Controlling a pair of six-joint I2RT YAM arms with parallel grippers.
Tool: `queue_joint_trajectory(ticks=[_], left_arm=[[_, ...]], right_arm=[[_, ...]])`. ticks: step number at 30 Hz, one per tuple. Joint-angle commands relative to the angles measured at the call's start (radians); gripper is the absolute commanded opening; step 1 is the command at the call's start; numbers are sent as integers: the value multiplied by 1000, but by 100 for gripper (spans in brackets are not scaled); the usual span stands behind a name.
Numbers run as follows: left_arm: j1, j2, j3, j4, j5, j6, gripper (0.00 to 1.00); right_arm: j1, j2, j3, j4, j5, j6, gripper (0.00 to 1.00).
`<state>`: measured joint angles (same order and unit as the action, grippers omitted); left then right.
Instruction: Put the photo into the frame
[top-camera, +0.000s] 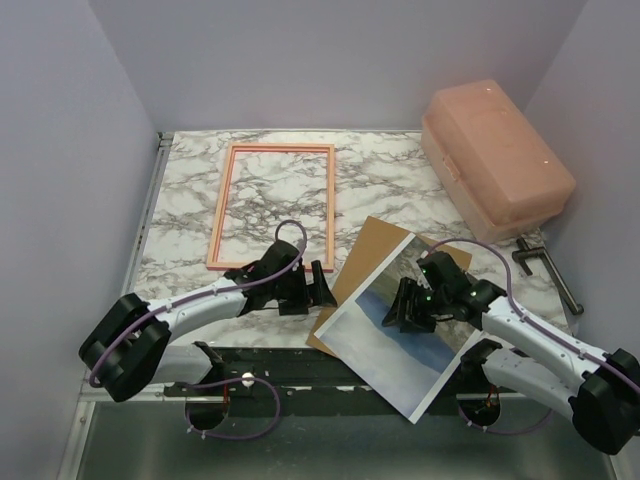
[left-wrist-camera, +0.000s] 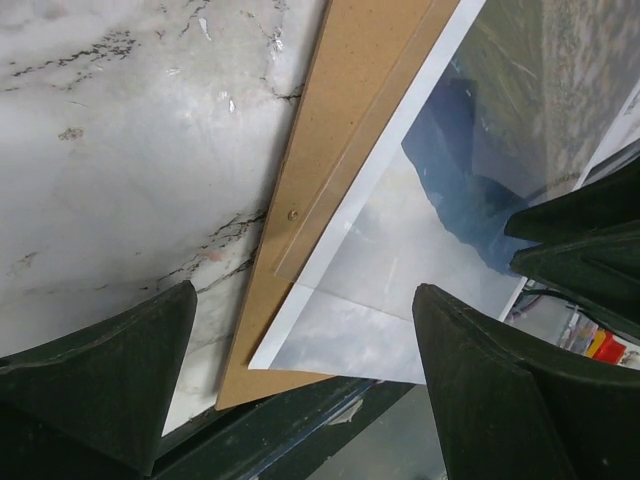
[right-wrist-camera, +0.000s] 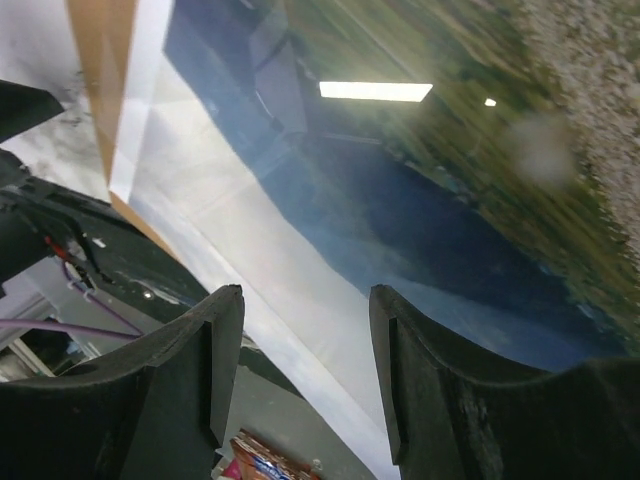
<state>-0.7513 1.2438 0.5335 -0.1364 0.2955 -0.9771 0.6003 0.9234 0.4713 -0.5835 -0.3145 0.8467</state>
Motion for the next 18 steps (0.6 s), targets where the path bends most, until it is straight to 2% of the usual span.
queue_joint_trajectory(ticks=[1,8,18], left_arm=[[-3,57,46,12,7,9,90],[-3,115,62,69,65,-3,88],[-4,84,41,57,40,-6,87]], right_arm=[[-2,14,-25,-38,65,-8,60],[-2,161,-33,46,49,-41,60],[12,305,-19,171,-7,-42,60]])
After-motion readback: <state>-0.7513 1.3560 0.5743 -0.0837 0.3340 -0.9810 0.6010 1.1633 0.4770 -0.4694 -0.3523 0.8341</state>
